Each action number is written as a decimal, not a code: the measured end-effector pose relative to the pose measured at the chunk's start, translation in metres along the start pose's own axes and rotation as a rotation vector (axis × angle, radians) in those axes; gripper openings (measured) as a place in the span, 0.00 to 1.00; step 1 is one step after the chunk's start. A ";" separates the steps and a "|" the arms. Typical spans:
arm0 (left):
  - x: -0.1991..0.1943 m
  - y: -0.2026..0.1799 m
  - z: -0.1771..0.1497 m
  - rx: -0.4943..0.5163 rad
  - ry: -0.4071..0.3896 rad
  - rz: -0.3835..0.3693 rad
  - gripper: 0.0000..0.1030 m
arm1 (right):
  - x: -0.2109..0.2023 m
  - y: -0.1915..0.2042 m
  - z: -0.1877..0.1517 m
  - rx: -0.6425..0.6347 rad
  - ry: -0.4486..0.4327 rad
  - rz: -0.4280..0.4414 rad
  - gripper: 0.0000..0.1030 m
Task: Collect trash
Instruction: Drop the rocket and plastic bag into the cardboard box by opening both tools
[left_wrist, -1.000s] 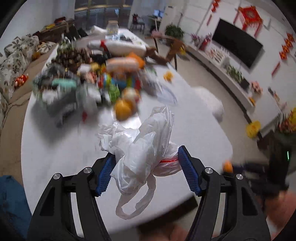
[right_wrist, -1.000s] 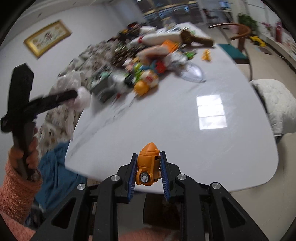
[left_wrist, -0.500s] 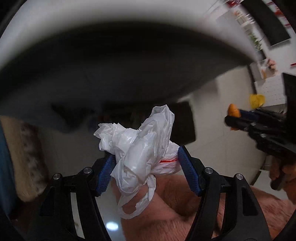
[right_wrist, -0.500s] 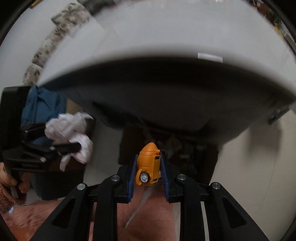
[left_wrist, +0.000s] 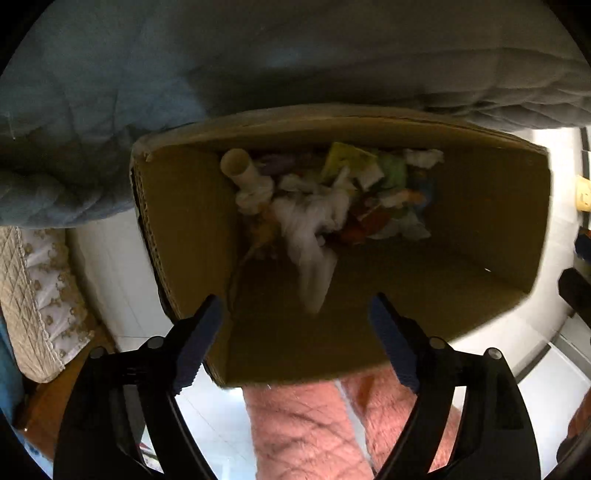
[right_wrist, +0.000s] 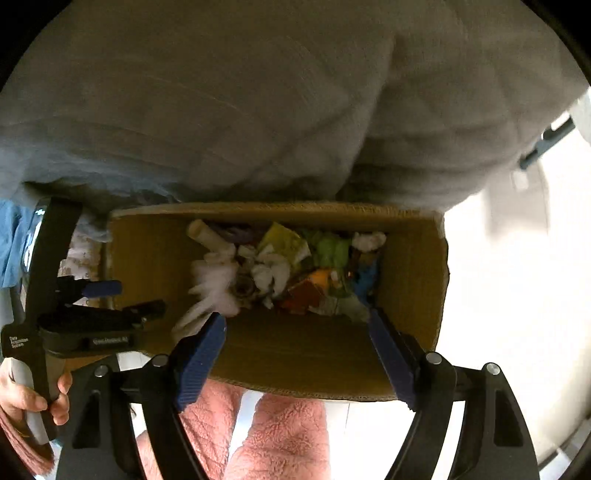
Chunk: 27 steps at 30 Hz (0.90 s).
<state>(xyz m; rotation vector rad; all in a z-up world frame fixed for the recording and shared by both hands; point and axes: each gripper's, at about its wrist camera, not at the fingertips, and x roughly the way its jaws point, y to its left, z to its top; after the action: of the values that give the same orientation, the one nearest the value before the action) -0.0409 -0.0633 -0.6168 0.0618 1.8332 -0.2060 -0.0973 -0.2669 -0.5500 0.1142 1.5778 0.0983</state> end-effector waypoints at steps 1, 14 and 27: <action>0.003 0.002 0.000 -0.001 0.005 -0.006 0.81 | 0.002 -0.002 0.000 0.010 0.002 0.005 0.76; -0.081 -0.002 -0.035 0.018 -0.057 -0.001 0.81 | -0.078 0.027 0.002 -0.046 -0.013 0.037 0.84; -0.308 0.019 -0.119 0.089 -0.366 -0.053 0.88 | -0.338 0.124 0.055 -0.192 -0.377 0.336 0.95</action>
<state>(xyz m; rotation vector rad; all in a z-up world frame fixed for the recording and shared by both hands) -0.0681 -0.0044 -0.2926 0.0352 1.4617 -0.3149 -0.0376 -0.1896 -0.1993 0.2327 1.1557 0.4635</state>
